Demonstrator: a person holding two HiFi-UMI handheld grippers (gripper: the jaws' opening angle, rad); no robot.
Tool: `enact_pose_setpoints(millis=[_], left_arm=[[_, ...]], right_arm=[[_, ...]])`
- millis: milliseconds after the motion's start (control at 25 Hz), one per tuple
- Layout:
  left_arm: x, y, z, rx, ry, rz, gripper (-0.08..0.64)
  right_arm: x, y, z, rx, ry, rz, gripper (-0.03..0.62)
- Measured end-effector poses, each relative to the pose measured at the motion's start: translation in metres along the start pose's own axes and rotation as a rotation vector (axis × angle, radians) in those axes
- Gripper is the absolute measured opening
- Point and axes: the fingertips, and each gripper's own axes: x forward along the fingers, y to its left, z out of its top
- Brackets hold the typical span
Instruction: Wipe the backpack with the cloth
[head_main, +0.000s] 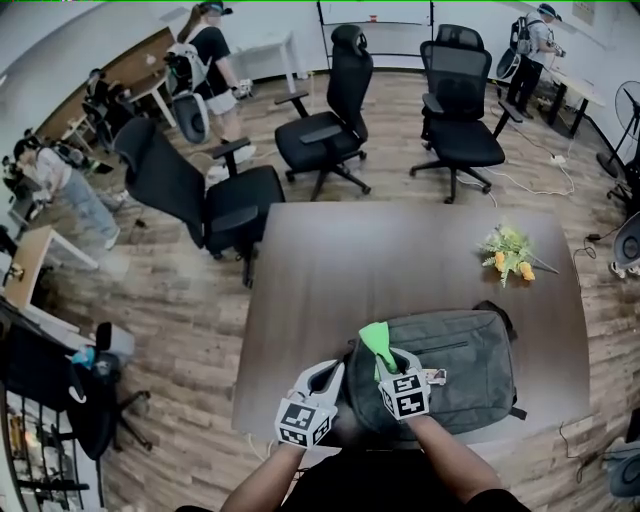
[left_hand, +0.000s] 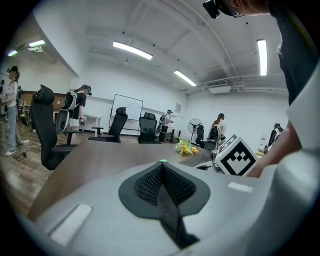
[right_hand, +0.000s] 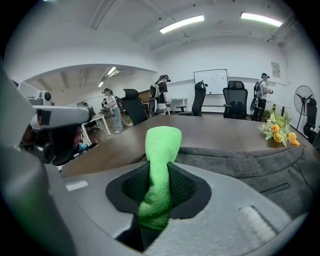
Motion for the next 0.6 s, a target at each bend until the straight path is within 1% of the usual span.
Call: enact_pose_setpoints(millis=[160,320,480,600], left_arm=[[-0.002,0.005,-0.012,-0.006,0.029,0.012,0.020],[-0.003,-0.003,-0.027,-0.009,0.064,-0.007,0.020],[0.001,-0.005,-0.027,-0.013,0.061,-0.013,0.020],[0.006,-0.009,-0.023,-0.002,0.059,-0.027,0.019]], right_arm=[[0.010,-0.002,-0.003,-0.035,0.043,-0.019,0.094],[0.007,-0.014,-0.006,-0.068,0.090,-0.046,0.098],[0.003,-0.030,-0.008,-0.078,0.105,-0.097,0.100],[-0.002,-0.052,-0.010,-0.064,0.124,-0.148,0.098]])
